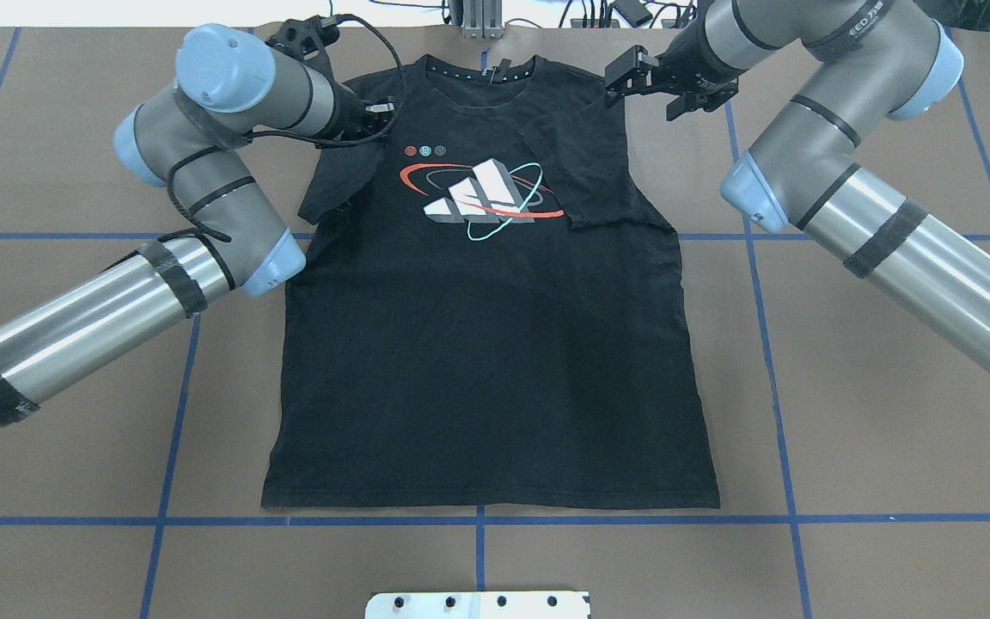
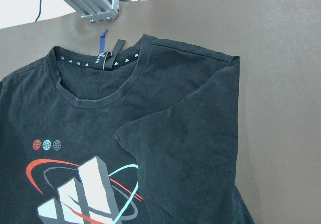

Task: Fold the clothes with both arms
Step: 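Grasp and fold the sleeve inward toward the collar with the left gripper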

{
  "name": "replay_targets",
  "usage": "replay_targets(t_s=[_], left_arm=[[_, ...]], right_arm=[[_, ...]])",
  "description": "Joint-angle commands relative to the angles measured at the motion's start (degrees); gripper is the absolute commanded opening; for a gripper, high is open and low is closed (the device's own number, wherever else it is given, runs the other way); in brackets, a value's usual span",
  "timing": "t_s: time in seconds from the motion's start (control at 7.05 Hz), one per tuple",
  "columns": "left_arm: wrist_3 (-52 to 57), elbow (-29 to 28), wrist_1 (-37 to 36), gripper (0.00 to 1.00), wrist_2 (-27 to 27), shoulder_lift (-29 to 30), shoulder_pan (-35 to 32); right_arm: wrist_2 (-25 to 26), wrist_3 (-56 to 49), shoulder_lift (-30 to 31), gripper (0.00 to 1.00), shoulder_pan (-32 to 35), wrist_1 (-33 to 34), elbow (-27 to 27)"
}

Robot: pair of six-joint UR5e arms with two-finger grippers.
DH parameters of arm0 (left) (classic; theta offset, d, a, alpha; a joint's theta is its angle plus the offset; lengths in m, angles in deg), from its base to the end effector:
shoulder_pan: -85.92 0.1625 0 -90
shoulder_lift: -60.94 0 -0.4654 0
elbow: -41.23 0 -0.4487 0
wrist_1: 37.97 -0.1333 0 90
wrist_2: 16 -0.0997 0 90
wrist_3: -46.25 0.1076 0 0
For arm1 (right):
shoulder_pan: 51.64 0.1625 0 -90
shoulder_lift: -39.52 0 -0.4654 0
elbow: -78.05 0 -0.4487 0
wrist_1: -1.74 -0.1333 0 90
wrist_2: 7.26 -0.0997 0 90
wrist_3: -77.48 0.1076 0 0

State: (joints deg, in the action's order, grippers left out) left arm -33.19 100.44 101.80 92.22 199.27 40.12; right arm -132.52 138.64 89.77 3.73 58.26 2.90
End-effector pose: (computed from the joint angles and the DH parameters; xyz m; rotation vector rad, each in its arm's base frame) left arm 0.5617 -0.7206 0.2841 0.3040 1.1639 -0.3530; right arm -0.4140 -0.7248 0.2926 0.2438 -1.1023 0.0995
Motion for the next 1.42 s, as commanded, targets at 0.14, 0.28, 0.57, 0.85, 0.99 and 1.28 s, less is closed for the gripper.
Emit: replay_targets(t_s=[0.14, 0.28, 0.57, 0.85, 0.99, 1.28], left_arm=[[-3.6, -5.3, 0.7, 0.00, -4.8, 4.8, 1.9], [-4.0, -5.5, 0.9, 0.00, -5.0, 5.4, 1.9], [-5.5, -8.9, 1.8, 0.00, -5.1, 8.1, 2.1], [-5.6, -10.9, 4.2, 0.00, -6.3, 9.1, 2.2], [-5.6, -10.9, 4.2, 0.00, -6.3, 9.3, 2.2], [-5.6, -10.9, 4.4, 0.00, -6.5, 9.6, 2.1]], right_arm=[[-0.2, 0.1, 0.2, 1.00, 0.2, 0.0, -0.1], [-0.2, 0.1, 0.3, 1.00, 0.2, -0.1, -0.2], [-0.2, -0.4, 1.3, 1.00, 0.2, -0.2, -0.3], [-0.2, -0.5, 1.7, 1.00, 0.3, -0.2, -0.3], [-0.2, -0.4, 1.7, 1.00, 0.3, -0.1, -0.3], [-0.2, -0.5, 1.8, 1.00, 0.2, -0.1, -0.1]])
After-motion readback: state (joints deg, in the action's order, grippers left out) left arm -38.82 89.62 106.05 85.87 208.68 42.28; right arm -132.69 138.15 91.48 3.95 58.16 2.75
